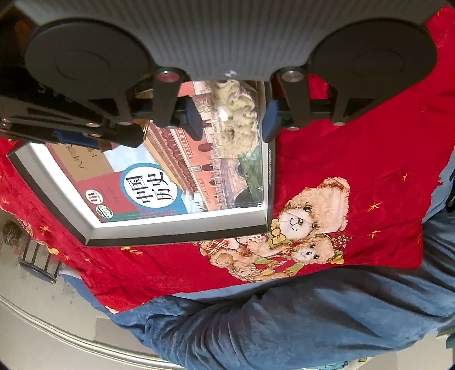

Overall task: Organize objects
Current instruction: 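Lower both held items into the black box and open both grippers, then move the left gripper back to the items in front of the box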

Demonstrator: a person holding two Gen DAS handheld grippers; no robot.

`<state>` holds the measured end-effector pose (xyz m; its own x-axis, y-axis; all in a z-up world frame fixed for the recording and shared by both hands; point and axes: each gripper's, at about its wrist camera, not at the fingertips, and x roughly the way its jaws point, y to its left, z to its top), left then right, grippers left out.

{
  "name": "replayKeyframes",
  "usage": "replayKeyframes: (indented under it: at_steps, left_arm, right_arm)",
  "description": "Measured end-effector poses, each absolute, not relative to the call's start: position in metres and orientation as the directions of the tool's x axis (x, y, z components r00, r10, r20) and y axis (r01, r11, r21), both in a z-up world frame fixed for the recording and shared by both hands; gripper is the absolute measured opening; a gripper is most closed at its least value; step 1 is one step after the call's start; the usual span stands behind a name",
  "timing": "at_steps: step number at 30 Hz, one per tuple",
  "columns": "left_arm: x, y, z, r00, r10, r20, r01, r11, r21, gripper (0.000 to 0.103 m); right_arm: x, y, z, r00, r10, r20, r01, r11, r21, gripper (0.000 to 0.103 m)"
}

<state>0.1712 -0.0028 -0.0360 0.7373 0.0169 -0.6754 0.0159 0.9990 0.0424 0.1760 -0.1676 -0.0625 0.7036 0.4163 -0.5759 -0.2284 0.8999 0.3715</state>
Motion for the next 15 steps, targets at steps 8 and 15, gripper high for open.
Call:
replayKeyframes:
  at_steps: [8,15]
  left_arm:
    - [0.156,0.010,-0.014,0.796,-0.016,-0.606,0.000,1.000,-0.027,0.081]
    - [0.137,0.017,0.009,0.841,-0.081,-0.535,0.038,0.995,-0.091,0.085]
  right_arm:
    - [0.154,-0.179,-0.032,0.764,0.421,-0.488,-0.250,0.891,0.378,0.056]
    - [0.116,-0.198,0.002,0.836,0.342,-0.429,-0.221,0.926,0.307,0.063]
